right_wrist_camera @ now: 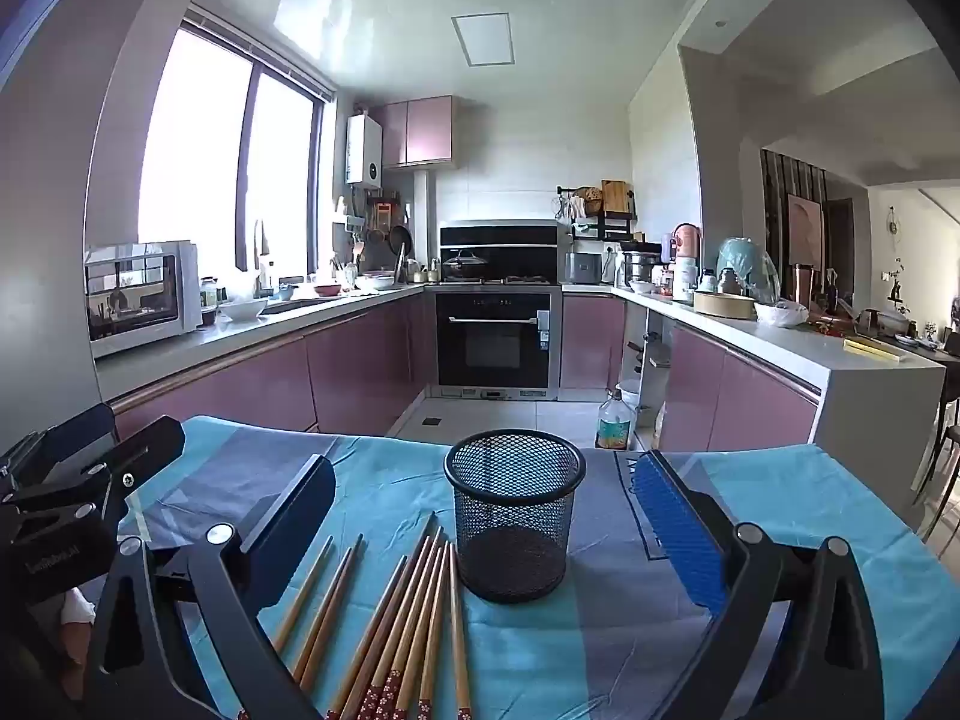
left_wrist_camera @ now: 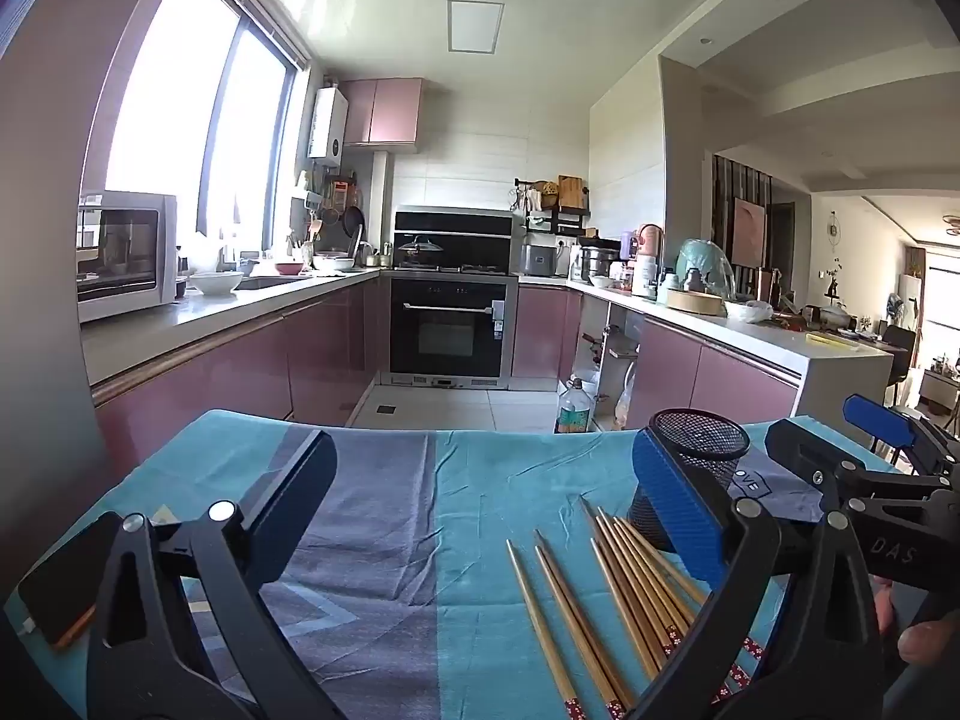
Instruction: Organize utensils
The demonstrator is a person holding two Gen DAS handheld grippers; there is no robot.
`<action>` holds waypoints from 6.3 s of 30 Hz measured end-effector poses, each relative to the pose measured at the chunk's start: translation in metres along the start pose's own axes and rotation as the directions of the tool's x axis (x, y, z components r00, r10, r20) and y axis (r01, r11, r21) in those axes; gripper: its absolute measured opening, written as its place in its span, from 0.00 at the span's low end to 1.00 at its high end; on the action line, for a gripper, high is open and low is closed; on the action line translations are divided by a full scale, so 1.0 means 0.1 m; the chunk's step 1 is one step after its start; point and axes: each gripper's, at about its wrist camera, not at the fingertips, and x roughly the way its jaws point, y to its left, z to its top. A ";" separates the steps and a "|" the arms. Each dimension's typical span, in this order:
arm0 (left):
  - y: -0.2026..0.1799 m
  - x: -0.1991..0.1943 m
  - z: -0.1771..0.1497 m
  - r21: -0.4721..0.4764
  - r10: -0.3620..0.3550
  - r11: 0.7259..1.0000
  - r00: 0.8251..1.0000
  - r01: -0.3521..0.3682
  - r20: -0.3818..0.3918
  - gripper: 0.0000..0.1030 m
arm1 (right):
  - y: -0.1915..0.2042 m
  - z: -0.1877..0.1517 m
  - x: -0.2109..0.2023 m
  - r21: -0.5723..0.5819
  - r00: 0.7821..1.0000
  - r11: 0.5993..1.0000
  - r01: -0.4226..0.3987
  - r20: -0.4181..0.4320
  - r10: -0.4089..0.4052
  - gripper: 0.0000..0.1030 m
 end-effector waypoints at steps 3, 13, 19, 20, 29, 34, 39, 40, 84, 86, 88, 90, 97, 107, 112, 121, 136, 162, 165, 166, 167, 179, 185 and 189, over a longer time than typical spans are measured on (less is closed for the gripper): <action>0.00 0.01 0.00 -0.001 0.004 1.000 1.000 -0.004 -0.002 0.94 | 0.00 0.00 -0.01 0.003 1.000 1.000 0.002 0.007 -0.002 0.94; -0.06 0.00 0.06 -0.001 -0.009 1.000 1.000 0.009 0.002 0.94 | 0.01 0.07 -0.02 0.001 1.000 1.000 0.007 0.012 -0.007 0.94; -0.03 -0.05 0.02 -0.002 -0.015 1.000 1.000 0.015 0.013 0.94 | 0.00 0.06 -0.10 0.000 0.999 1.000 0.013 0.032 -0.013 0.94; -0.04 -0.06 0.02 -0.002 -0.014 1.000 1.000 0.014 0.013 0.94 | 0.01 0.05 -0.10 0.001 0.999 1.000 0.015 0.033 -0.015 0.94; -0.02 -0.06 0.01 -0.006 -0.017 1.000 1.000 0.017 0.011 0.94 | 0.02 0.04 -0.14 -0.001 0.998 0.999 0.032 0.054 -0.032 0.94; -0.02 -0.05 -0.02 -0.009 -0.019 1.000 1.000 0.019 -0.001 0.94 | 0.02 0.01 -0.14 0.002 0.998 0.999 0.035 0.061 -0.035 0.94; -0.01 -0.03 -0.02 -0.015 -0.017 1.000 1.000 0.017 -0.010 0.94 | 0.02 0.01 -0.13 0.004 0.997 0.999 0.040 0.062 -0.040 0.94; -0.01 -0.02 -0.03 -0.016 -0.017 1.000 1.000 0.017 -0.013 0.94 | 0.02 0.01 -0.13 0.004 0.997 0.999 0.040 0.063 -0.041 0.94; -0.01 -0.03 -0.03 -0.020 -0.022 1.000 1.000 0.022 -0.017 0.94 | 0.00 -0.01 -0.14 0.010 0.997 0.999 0.037 0.072 -0.038 0.94; -0.01 -0.03 -0.04 -0.019 -0.021 1.000 1.000 0.021 -0.018 0.94 | 0.00 -0.01 -0.15 0.010 0.997 0.999 0.036 0.071 -0.036 0.94; -0.02 -0.02 -0.03 -0.020 -0.024 1.000 1.000 0.023 -0.018 0.94 | 0.00 -0.01 -0.15 0.011 0.997 0.999 0.036 0.071 -0.037 0.94; -0.02 -0.03 -0.03 -0.018 -0.023 1.000 1.000 0.023 -0.019 0.94 | 0.00 -0.01 -0.15 0.012 0.997 0.999 0.035 0.070 -0.035 0.94; -0.03 -0.02 -0.04 -0.018 -0.026 1.000 0.999 0.025 -0.023 0.94 | -0.01 0.01 -0.16 0.012 0.997 0.999 0.035 0.073 -0.036 0.94; -0.01 -0.03 -0.03 -0.021 -0.027 0.999 0.999 0.027 -0.028 0.94 | -0.01 0.01 -0.16 0.011 0.997 0.999 0.035 0.072 -0.035 0.94; -0.01 -0.02 -0.03 -0.020 -0.027 0.999 0.999 0.026 -0.029 0.94 | -0.01 0.00 -0.16 0.013 0.997 0.999 0.034 0.072 -0.035 0.94; 0.01 0.00 -0.03 -0.016 -0.033 0.999 0.998 0.032 -0.045 0.94 | -0.02 0.00 -0.15 0.013 0.998 1.000 0.028 0.059 -0.029 0.94; -0.03 0.38 -0.16 0.056 -0.050 0.996 0.959 0.068 -0.279 0.94 | -0.22 -0.12 0.20 0.044 0.982 0.998 -0.052 -0.180 0.059 0.92; -0.16 1.25 -0.73 0.035 -0.170 0.967 0.739 0.254 -0.652 0.43 | -0.01 -0.61 1.06 -0.025 0.775 0.977 -0.213 -0.613 0.153 0.22; -0.20 1.31 -0.74 0.038 -0.174 0.964 0.735 0.262 -0.655 0.39 | 0.01 -0.61 1.11 -0.031 0.773 0.975 -0.220 -0.615 0.154 0.19; -0.22 1.34 -0.75 0.038 -0.176 0.964 0.733 0.265 -0.657 0.38 | 0.02 -0.61 1.13 -0.034 0.772 0.974 -0.225 -0.616 0.157 0.16; -0.24 1.36 -0.75 0.039 -0.174 0.964 0.732 0.264 -0.658 0.36 | 0.02 -0.61 1.13 -0.034 0.772 0.973 -0.229 -0.615 0.160 0.14; -0.15 1.37 -0.67 -0.046 -0.208 0.971 0.731 0.235 -0.650 0.07 | -0.08 -0.49 1.01 0.031 0.779 0.967 -0.253 -0.586 0.223 0.05; -0.06 1.28 -0.46 -0.081 -0.259 0.960 0.744 0.267 -0.616 0.07 | -0.12 -0.30 0.80 0.049 0.804 0.954 -0.297 -0.526 0.277 0.05; 0.02 1.15 -0.19 -0.122 -0.335 0.938 0.759 0.324 -0.558 0.07 | -0.19 -0.11 0.67 0.081 0.830 0.946 -0.315 -0.460 0.316 0.05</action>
